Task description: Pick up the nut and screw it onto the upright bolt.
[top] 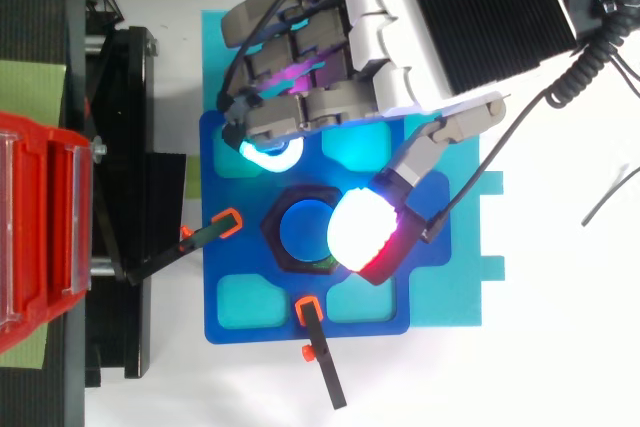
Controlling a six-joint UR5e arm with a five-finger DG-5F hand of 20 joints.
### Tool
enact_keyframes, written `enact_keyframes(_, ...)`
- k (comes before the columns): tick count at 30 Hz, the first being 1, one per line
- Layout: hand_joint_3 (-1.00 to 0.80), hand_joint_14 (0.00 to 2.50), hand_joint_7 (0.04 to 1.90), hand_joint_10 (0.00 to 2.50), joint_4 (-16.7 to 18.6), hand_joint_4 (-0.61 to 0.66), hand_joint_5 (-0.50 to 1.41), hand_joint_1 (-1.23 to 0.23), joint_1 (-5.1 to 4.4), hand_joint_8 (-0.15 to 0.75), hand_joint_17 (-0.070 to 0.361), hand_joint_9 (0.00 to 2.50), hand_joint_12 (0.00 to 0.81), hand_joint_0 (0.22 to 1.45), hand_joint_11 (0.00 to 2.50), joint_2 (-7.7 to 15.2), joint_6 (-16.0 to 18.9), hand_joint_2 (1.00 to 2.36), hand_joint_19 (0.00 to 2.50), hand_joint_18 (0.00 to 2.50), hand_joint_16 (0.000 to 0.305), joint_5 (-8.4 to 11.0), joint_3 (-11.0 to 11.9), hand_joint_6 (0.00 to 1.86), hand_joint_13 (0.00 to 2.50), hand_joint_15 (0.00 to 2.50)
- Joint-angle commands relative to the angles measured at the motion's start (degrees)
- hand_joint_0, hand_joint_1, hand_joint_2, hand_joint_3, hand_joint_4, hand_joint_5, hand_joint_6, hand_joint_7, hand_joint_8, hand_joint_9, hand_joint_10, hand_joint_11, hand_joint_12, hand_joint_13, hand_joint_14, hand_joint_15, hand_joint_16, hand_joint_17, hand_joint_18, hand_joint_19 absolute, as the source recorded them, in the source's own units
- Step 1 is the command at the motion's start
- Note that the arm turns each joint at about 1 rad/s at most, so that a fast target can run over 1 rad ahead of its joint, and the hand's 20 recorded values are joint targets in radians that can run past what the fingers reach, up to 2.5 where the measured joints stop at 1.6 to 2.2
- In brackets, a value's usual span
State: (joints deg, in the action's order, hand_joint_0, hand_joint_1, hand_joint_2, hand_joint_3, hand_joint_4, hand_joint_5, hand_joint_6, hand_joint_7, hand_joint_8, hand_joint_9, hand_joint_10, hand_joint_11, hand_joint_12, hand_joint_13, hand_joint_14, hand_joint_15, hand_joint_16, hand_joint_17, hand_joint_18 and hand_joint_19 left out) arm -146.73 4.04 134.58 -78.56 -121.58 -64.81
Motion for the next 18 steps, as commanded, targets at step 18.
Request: enact_keyframes(18,-0.50,0.00,0.96,0.00,-18.07,0.26,-0.09,-0.15,0.97,0.263,0.072,0.98,0.262,0.52,0.00,-6.61,-13.11,1.00,0.18,0.51,0.032,-0.41,1.53,0.50,0.69,0.00)
